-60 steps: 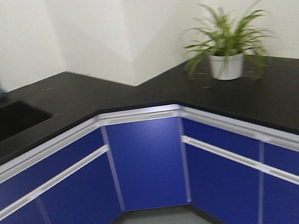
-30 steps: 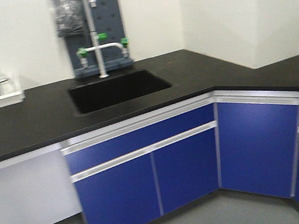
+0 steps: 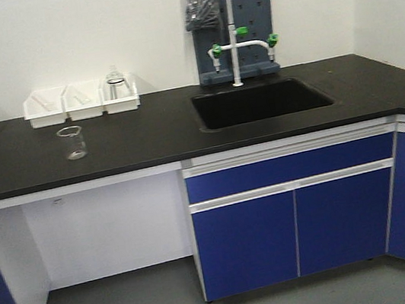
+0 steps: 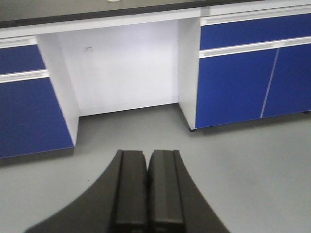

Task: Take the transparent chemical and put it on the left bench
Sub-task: 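Drive the base to the bench with white trays, holding the dropper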

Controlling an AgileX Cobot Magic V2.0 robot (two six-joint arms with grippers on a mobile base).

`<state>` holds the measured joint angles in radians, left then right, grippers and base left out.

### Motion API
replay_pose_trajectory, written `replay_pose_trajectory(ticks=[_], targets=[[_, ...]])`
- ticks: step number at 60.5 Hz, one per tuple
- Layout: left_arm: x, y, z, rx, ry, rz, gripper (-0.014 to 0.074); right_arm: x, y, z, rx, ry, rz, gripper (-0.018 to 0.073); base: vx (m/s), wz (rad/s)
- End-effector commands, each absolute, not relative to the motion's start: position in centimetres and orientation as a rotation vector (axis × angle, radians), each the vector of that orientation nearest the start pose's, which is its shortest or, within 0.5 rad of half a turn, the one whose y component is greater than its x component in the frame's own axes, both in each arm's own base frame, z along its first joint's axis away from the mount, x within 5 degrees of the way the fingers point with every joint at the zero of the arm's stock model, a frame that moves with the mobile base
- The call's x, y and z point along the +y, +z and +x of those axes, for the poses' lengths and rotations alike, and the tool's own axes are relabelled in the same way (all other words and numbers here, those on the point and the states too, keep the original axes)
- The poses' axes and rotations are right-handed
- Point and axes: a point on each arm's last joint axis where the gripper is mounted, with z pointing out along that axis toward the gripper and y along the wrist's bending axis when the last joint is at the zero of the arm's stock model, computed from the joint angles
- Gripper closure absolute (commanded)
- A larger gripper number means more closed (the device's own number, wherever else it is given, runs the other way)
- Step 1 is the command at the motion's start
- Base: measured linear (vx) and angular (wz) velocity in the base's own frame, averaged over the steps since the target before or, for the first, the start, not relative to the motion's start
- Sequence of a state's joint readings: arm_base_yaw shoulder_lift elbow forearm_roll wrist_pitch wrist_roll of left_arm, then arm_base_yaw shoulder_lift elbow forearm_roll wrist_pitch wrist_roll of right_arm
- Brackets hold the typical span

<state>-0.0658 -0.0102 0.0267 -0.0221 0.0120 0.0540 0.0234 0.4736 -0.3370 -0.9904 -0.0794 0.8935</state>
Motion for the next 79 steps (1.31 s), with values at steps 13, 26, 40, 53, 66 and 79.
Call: replay_pose_trajectory(ticks=[13,26,40,53,66,79], targets=[[-0.36,20.63,5.5,1.429,-0.035,0.064,0.06,1.07,30.76,10.84,1.519,0.005,-0.17,0.0562,-0.01,0.25],[-0.36,20.63,5.5,1.429,-0.035,0.064,0.06,1.07,30.76,10.84,1.519,0.005,-0.17,0.0562,0.08,0.27],[-0.36,20.63,5.5,1.429,-0.035,0.064,0.06,1.07,30.76,10.84,1.519,0.005,-0.17,0.0562,0.13,0.45],[-0.36,20.63,5.5,1.429,-0.035,0.064,0.06,1.07,30.76,10.84,1.519,0.005,-0.17,0.0562,0.18,0.53],[-0.36,20.63,5.5,1.429,-0.035,0.064,0.06,1.07,30.76,10.84,1.519,0.005,-0.17,0.0562,0.23,0.51],[-0.36,20.63,5.5,1.429,-0.035,0.064,0.06,1.07,30.76,10.84,1.519,0.005,-0.17,0.0562,0.29,0.41]])
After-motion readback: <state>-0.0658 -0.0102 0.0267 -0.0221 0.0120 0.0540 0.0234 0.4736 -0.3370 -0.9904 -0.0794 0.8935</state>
